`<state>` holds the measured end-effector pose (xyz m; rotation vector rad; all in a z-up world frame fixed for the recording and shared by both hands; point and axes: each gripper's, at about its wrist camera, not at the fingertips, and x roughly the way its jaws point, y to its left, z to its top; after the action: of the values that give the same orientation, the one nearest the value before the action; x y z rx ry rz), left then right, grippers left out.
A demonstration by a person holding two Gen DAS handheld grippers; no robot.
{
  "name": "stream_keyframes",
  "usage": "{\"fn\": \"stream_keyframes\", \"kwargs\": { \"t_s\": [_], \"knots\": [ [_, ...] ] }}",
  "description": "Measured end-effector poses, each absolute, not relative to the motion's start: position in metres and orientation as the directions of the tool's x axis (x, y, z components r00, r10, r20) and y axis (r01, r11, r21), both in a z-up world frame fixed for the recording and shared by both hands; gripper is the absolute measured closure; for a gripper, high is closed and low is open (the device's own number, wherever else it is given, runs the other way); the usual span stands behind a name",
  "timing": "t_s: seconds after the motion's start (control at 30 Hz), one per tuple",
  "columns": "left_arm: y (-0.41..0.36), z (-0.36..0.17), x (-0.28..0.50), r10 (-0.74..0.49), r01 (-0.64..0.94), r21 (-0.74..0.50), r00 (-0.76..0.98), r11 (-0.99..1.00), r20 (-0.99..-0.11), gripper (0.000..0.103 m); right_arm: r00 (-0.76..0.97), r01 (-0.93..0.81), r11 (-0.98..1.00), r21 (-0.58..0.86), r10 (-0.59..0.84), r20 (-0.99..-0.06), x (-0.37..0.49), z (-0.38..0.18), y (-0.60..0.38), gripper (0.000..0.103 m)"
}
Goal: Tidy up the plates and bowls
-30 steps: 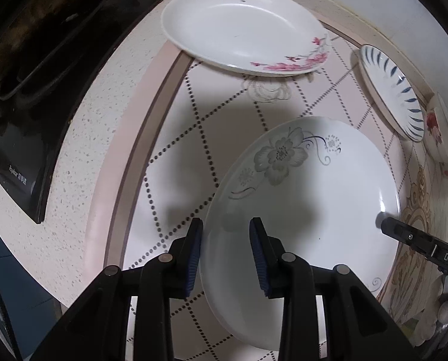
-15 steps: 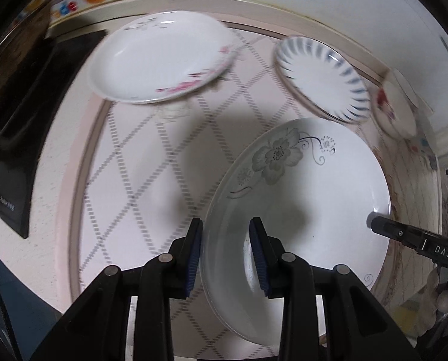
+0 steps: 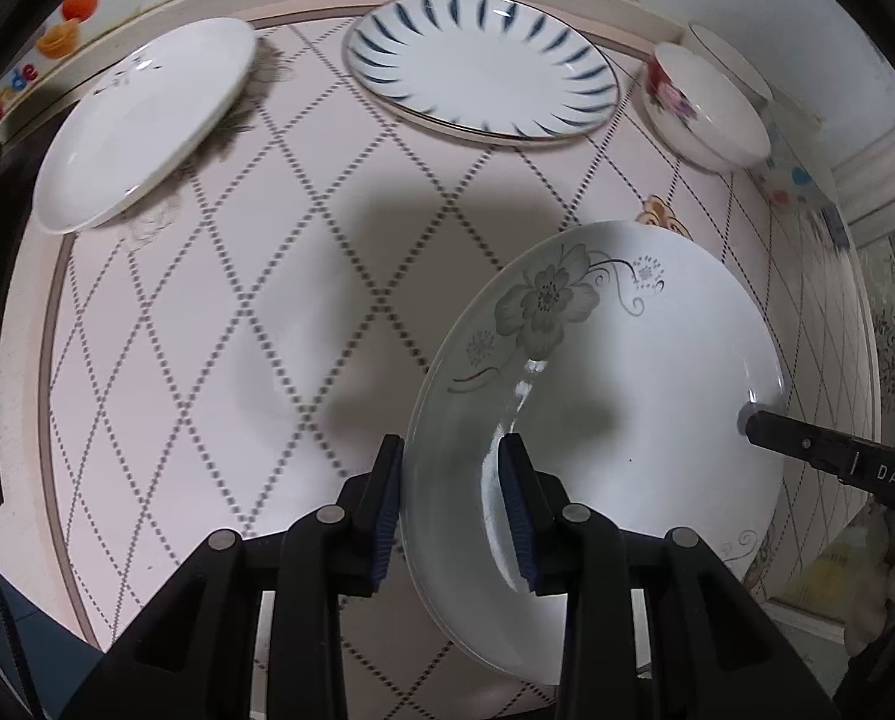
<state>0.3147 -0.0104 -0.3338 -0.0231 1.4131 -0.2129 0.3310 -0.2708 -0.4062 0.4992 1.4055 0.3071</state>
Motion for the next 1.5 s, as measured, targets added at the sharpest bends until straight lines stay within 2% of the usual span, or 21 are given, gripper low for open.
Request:
{"fn": "stream_keyframes", "kwargs": {
  "t_s": [0.8,1.0,1.13,1.2,1.27,1.33,1.5],
  "knots": [
    [-0.045,-0.349,0.32,-0.048,0.149,-0.025,0.155,0.988,-0.987,0.074,0.133,0.11,0.862,0.495,0.481,-0.867,0.336,-0.414,-0.291,0.087],
    [-0.044,-0.35,0.325,-0.09,0.144,-0.072,0.127,0.987,-0.988,0.074,0.127,0.125,0.864,0.488,0.474,-0.871,0.338,-0.415,-0.289,0.086],
    [-0.017,-0.314,0.325,-0.137,0.109,-0.116,0.205,0.987,-0.969,0.073,0.086,0.18,0.841,0.51,0.503,-0.86,0.34,-0.414,-0.298,0.086],
    [0.012,-0.287,0.33,-0.154,0.078,-0.137,0.269,0.987,-0.951,0.072,0.111,0.195,0.848,0.493,0.48,-0.87,0.339,-0.395,-0.305,0.078],
    [0.044,-0.269,0.34,-0.147,0.038,-0.143,0.314,0.989,-0.938,0.063,0.165,0.195,0.852,0.487,0.461,-0.872,0.339,-0.365,-0.306,0.055],
    [0.078,-0.259,0.354,-0.14,-0.01,-0.153,0.349,0.988,-0.927,0.061,0.216,0.199,0.85,0.488,0.448,-0.868,0.343,-0.339,-0.297,0.041],
    [0.162,-0.276,0.396,-0.097,-0.141,-0.153,0.339,0.978,-0.936,0.061,0.277,0.115,0.792,0.6,0.554,-0.785,0.394,-0.302,-0.214,0.039]
  ]
}}
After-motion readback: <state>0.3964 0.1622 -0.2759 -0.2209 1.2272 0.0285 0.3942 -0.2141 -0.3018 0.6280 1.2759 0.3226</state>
